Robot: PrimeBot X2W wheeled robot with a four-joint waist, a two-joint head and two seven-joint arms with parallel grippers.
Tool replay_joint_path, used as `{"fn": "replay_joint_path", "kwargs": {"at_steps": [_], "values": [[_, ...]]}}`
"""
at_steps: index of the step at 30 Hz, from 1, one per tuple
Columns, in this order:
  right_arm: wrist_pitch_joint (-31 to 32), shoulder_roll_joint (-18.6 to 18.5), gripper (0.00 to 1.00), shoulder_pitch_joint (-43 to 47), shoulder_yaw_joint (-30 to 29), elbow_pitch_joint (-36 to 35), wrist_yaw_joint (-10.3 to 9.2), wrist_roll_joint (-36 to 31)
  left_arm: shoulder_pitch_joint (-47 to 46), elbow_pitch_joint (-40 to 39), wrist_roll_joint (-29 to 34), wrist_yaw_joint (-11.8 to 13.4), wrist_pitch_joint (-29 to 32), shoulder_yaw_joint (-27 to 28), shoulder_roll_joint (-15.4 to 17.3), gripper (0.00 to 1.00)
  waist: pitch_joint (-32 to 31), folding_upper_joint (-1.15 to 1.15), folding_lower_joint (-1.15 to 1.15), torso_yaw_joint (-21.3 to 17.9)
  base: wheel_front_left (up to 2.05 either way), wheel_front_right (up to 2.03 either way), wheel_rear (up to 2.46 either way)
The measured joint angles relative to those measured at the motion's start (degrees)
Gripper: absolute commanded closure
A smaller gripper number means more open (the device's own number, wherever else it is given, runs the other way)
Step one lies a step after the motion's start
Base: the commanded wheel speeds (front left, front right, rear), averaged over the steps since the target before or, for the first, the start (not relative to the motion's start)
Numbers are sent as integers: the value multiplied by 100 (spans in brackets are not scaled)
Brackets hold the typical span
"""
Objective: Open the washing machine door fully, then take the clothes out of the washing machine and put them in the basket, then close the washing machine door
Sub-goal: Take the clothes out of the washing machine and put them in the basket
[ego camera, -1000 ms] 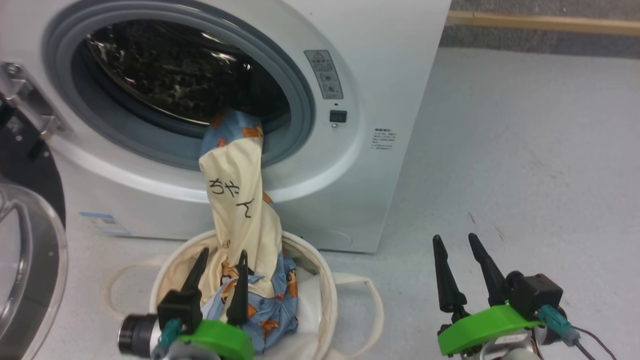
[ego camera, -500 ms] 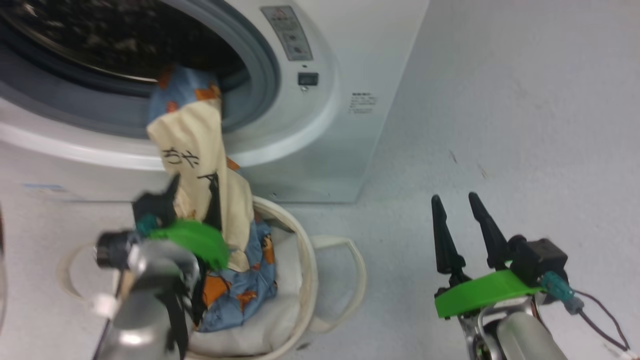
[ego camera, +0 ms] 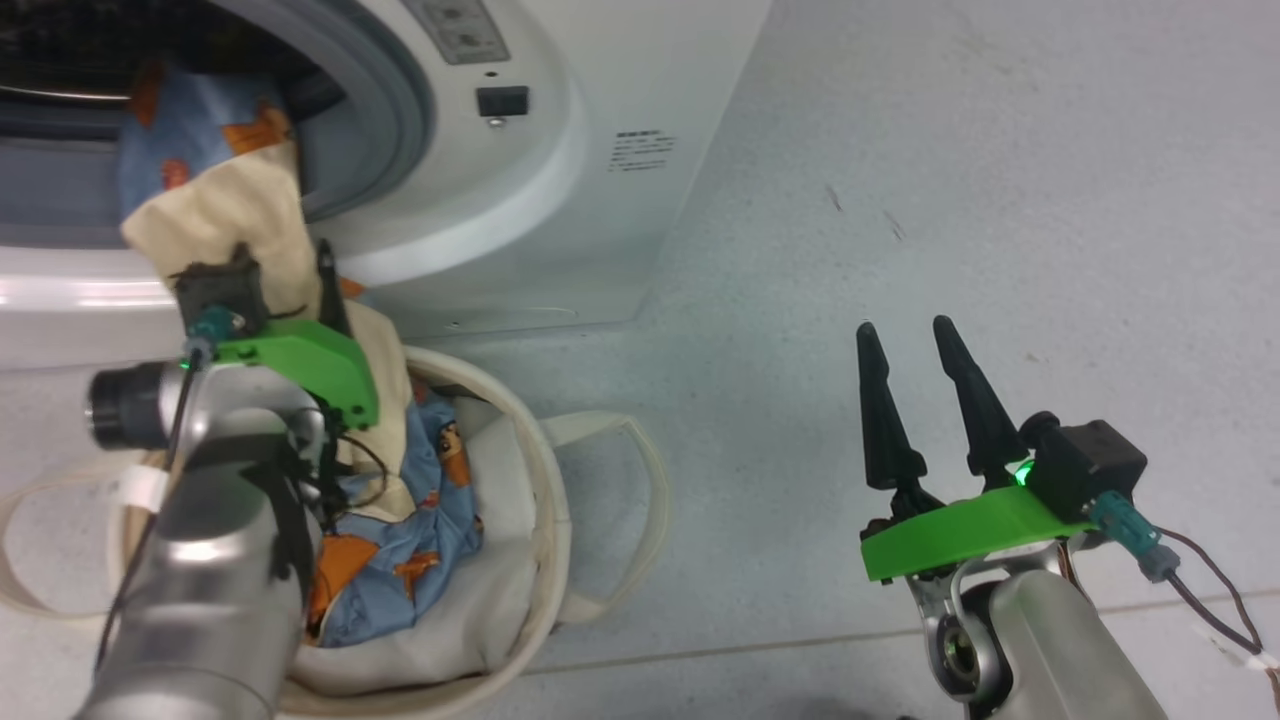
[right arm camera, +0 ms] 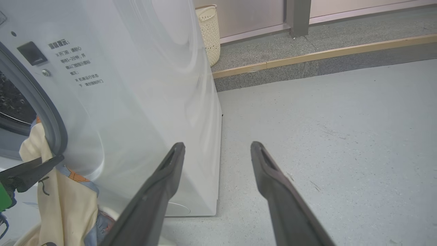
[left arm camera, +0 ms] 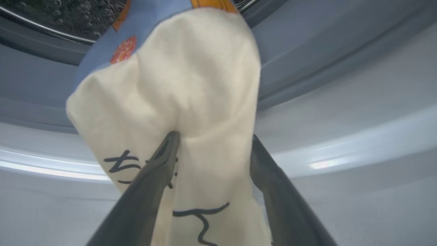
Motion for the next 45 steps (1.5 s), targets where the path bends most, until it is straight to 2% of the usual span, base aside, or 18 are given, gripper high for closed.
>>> {"fn": "replay_joint_path", "kwargs": {"at_steps": [5, 7, 8, 13, 18, 21, 25, 32, 35, 39, 45], "values": [[0, 0, 0, -83, 27, -20, 0, 2, -204, 242, 91, 309, 0, 53, 126, 0, 126, 0, 0, -127, 0, 0, 0], [0, 0, 0, -98, 21, -32, 0, 2, -205, 253, 91, 328, 1, 79, 136, 1, 139, 0, 0, -138, 0, 0, 0], [0, 0, 0, -97, 20, -32, 0, 2, -204, 253, 85, 316, 2, 100, 140, 100, 132, 0, 0, -133, 0, 0, 0], [0, 0, 0, -94, -7, -30, 0, 48, -153, 155, 76, 237, 16, 133, 204, 100, 61, 0, 0, -70, 0, 0, 0], [0, -1, 0, -64, -51, -1, 0, 51, 207, -701, 258, 109, 16, -19, 105, 100, -178, 0, 0, 163, 0, 0, 0], [0, -1, 0, -46, -40, 41, 0, 51, 536, -1169, 378, 32, 4, -140, 27, 100, -367, 0, 0, 308, 0, 0, 0], [0, -1, 0, 88, -37, 93, 0, 51, 1147, -1400, 458, -123, 0, -336, -68, 100, -674, 0, 0, 499, 0, 0, 0], [0, -1, 0, 400, -47, 188, 0, 52, 1889, -1734, 576, -142, 1, -577, -114, 100, -1137, 0, 0, 861, 0, 0, 0], [0, -1, 0, 457, -57, 219, 0, 51, 2061, -1579, 659, -166, 0, -693, -124, 100, -1274, 0, 0, 992, 0, 0, 0], [0, -1, 0, 524, -53, 226, 0, 49, 2204, -667, 723, -285, 137, -866, -129, 100, -1378, 0, 0, 1075, 0, 0, 0], [0, -1, 0, 528, -52, 227, 0, 36, 2123, 209, 723, -469, 360, -1081, -187, 100, -1261, 0, 0, 1007, 0, 0, 0]]}}
